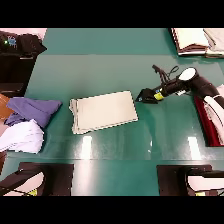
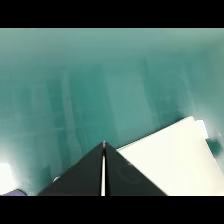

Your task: Fold the shirts.

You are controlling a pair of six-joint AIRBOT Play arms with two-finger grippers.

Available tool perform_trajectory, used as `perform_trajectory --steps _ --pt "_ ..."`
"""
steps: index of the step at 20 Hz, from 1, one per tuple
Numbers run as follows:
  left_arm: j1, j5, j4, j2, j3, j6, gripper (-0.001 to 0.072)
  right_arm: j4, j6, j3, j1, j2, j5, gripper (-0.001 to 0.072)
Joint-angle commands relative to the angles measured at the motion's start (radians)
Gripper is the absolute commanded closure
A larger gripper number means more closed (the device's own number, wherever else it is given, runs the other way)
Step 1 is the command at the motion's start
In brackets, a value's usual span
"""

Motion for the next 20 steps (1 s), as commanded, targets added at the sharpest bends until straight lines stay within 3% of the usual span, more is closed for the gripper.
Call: perform_trajectory --steps 1,4,7,9,11,12,16,20 --pt "0.000 -0.003 -0.010 -0.008 -0.002 0.000 0.0680 0.071 -0.017 -0.045 -0.016 -0.082 -0.014 0.0115" --pt "0.000 -0.004 -0.029 -0.018 -0.003 0.000 0.0680 0.192 -0.056 -0.045 0.043 -0.153 -0.073 0.0119" --pt "0.000 -0.002 -0.034 -0.018 -0.003 0.000 0.0680 0.273 -0.098 -0.043 0.101 -0.184 -0.137 0.0204" --pt "-0.003 0.000 -0.037 -0.018 -0.003 -0.002 0.0680 0.280 -0.121 -0.043 0.124 -0.176 -0.196 0.0394" --pt "-0.030 0.011 -0.035 -0.018 -0.003 -0.002 0.0681 0.279 -0.137 -0.043 0.126 -0.159 -0.238 0.0662" --pt "-0.051 0.019 -0.032 -0.018 -0.003 -0.002 0.0681 0.274 -0.137 -0.043 0.118 -0.145 -0.254 0.0700" --pt "-0.153 0.061 -0.032 -0.018 -0.003 -0.002 0.0681 0.268 -0.137 -0.043 -0.032 -0.006 -0.293 0.0701" --pt "-0.249 0.109 -0.031 -0.018 -0.003 -0.002 0.0681 0.177 -0.132 -0.043 -0.338 0.179 -0.291 0.0700"
